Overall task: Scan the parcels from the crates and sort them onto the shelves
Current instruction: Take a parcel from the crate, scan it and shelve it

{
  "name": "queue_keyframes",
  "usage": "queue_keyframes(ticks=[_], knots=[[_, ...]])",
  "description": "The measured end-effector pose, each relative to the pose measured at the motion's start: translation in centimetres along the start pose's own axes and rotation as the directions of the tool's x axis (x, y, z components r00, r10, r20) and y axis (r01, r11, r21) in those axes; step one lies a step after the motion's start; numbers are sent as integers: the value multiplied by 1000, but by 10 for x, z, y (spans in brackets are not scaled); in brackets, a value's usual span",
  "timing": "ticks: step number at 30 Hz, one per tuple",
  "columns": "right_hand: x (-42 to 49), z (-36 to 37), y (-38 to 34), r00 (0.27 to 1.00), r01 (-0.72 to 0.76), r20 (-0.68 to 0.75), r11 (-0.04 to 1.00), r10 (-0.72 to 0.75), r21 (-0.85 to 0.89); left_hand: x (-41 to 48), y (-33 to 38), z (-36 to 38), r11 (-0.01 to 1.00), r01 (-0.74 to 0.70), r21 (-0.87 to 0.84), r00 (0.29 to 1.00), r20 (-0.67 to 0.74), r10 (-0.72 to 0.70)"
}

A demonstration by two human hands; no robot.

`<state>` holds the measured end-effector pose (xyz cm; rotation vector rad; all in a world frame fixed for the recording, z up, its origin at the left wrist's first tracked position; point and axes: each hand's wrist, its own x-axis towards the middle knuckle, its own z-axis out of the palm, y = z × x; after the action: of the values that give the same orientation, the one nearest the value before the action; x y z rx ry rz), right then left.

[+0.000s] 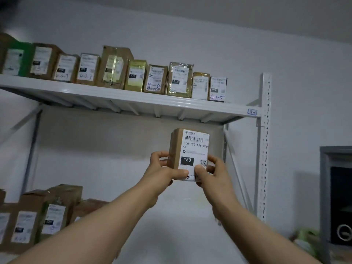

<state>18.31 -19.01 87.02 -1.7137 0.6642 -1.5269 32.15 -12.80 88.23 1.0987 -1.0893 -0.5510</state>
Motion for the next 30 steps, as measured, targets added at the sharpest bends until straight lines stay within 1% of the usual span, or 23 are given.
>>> queue_keyframes(ticks=[4, 8, 10, 12, 14, 17, 20, 25, 27, 30], knots=[[17, -10, -21, 998, 57, -36, 997, -59, -46, 14, 15, 8, 999, -23, -37, 1000, 19, 24], [31, -22, -26, 987, 149, -52, 987, -152, -53, 35, 27, 20, 998, -66, -21, 996, 58, 67], [43, -29, -27, 982, 170, -78, 985, -172, -30, 47, 34, 31, 993, -116, 13, 991, 64, 115], [59, -37, -28, 975, 197, -106, 980, -197, -12, 60, 42, 45, 980, -180, 90, 982, 67, 174], [80, -47, -28, 963, 229, -144, 973, -228, -13, 74, 51, 60, 962, -238, 135, 970, 82, 229], [115, -67, -30, 941, 279, -194, 960, -276, -8, 98, 72, 89, 944, -299, 140, 951, 130, 282], [154, -91, -30, 920, 311, -242, 950, -307, -23, 125, 90, 123, 934, -322, 154, 943, 134, 304], [223, -133, -27, 892, 331, -302, 941, -336, -71, 172, 105, 178, 885, -386, 261, 920, 173, 351], [249, -147, -25, 882, 341, -319, 937, -346, -75, 191, 107, 196, 871, -408, 272, 911, 188, 368], [286, -159, -21, 866, 360, -327, 925, -379, -120, 216, 108, 218, 879, -409, 246, 907, 220, 360]])
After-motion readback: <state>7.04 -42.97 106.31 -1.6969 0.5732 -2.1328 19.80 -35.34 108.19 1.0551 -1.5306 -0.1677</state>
